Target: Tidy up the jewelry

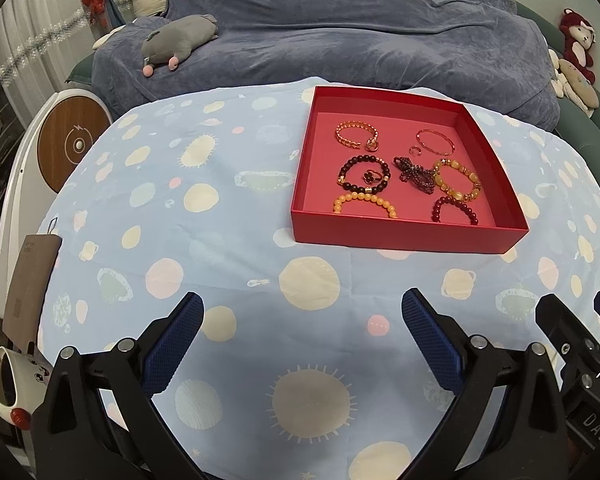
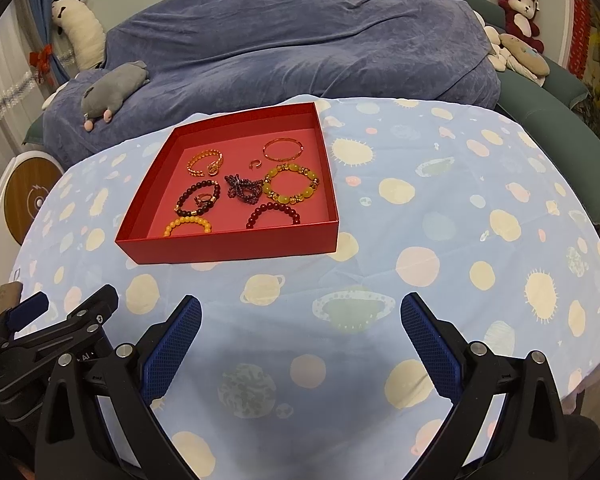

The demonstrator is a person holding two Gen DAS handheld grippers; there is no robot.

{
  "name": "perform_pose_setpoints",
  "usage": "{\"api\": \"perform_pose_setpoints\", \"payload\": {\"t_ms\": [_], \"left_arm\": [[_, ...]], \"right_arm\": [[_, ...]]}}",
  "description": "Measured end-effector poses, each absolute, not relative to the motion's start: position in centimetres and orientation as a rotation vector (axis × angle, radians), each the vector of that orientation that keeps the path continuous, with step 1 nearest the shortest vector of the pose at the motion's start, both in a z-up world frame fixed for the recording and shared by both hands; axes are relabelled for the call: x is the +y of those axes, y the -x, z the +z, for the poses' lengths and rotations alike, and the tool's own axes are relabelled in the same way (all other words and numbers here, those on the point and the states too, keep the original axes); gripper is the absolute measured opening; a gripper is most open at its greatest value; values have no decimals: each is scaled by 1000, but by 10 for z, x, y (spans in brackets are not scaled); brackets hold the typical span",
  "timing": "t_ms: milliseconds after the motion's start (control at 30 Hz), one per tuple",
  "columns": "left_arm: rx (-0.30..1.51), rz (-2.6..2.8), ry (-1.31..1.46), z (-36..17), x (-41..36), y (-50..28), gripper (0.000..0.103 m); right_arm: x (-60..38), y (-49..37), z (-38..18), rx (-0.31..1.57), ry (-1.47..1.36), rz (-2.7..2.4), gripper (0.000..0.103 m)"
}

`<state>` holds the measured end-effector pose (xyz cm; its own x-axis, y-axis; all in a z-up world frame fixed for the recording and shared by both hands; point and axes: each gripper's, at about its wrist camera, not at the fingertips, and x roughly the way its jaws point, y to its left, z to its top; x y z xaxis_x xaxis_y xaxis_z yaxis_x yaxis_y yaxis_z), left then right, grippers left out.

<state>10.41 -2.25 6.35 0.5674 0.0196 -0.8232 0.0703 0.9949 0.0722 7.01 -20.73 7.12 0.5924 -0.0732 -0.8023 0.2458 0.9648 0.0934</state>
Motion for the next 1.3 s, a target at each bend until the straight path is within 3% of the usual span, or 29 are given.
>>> {"api": "perform_pose_setpoints", "payload": {"t_ms": [1300], "left_arm": [[949,-54,-122,73,-31,-106,95]], "right_arm": [[-204,-73,80,909,-190,-186,96]]}}
